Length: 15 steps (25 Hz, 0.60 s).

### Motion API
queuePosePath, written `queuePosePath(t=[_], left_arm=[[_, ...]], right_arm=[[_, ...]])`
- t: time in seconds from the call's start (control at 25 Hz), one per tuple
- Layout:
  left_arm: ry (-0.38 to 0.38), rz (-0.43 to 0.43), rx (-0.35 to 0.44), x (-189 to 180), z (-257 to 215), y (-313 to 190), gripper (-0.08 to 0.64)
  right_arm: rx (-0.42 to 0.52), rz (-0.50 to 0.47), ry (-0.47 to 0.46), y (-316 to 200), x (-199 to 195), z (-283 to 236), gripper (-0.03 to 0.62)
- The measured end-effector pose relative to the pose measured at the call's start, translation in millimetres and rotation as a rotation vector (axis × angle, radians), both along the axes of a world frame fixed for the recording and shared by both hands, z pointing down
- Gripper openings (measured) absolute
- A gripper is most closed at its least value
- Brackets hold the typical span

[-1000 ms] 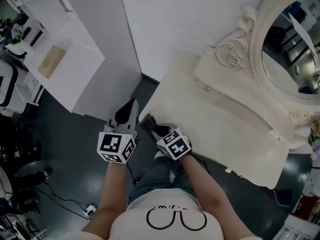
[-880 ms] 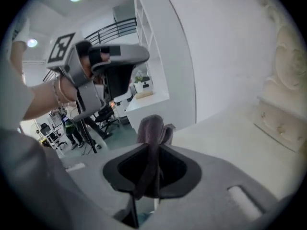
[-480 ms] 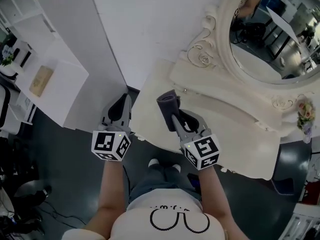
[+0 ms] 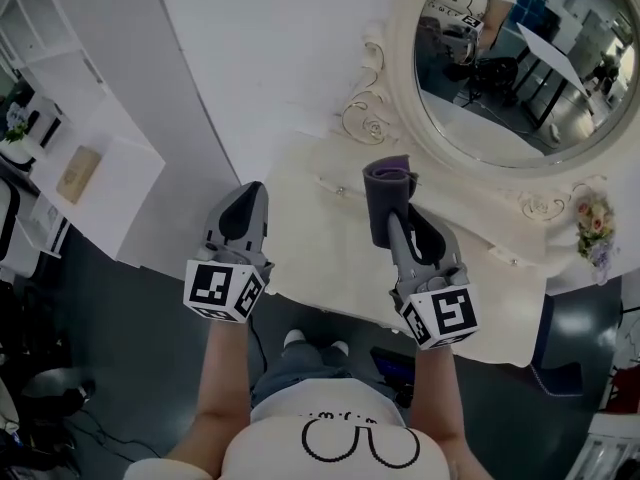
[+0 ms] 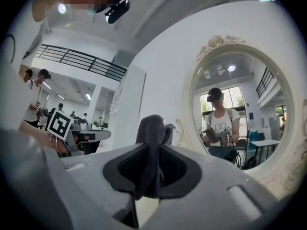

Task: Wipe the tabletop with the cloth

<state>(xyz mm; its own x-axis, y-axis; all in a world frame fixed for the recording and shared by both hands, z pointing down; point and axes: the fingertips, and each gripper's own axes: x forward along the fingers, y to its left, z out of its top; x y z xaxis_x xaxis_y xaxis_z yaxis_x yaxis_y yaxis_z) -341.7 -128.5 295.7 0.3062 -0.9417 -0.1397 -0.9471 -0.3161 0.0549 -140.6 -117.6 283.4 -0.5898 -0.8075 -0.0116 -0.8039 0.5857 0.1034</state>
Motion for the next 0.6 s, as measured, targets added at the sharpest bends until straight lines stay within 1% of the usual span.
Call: queuePosePath(t=[0.12,0.28,0.36,0.48,0.6], left_arm=[[-0.013,-0.017,0.024,4.0,-8.3,2.3,-0.003],[-0.048,-0.034,0.035,0.6,-11.8,-4.0,-0.003],[-0.063,-0.036,0.037,-6.9,-12.9,-11.5,-0.003],[-0.072,-0.015,0.033,-18.4,-10.1,-28.8,-0.002],[-0.087,0.015,0.002,-34.8,2.9,-48.3,-0.002]], right_arm=[[0.012,0.008,-0.015,-4.5,11.0,-7.2,0.071],[-0.035,0.029,-0.025,-22.1,12.1,3.2,0.071],[-0.076,0.04,-0.025,-35.2,2.9,14.7,0.071],[-0.128,0.064,-0.021,-57.9,-16.5,34.3,0.071],[-0.226,0.097,-0.025,-84.0,-41.6,61.6,0.071]])
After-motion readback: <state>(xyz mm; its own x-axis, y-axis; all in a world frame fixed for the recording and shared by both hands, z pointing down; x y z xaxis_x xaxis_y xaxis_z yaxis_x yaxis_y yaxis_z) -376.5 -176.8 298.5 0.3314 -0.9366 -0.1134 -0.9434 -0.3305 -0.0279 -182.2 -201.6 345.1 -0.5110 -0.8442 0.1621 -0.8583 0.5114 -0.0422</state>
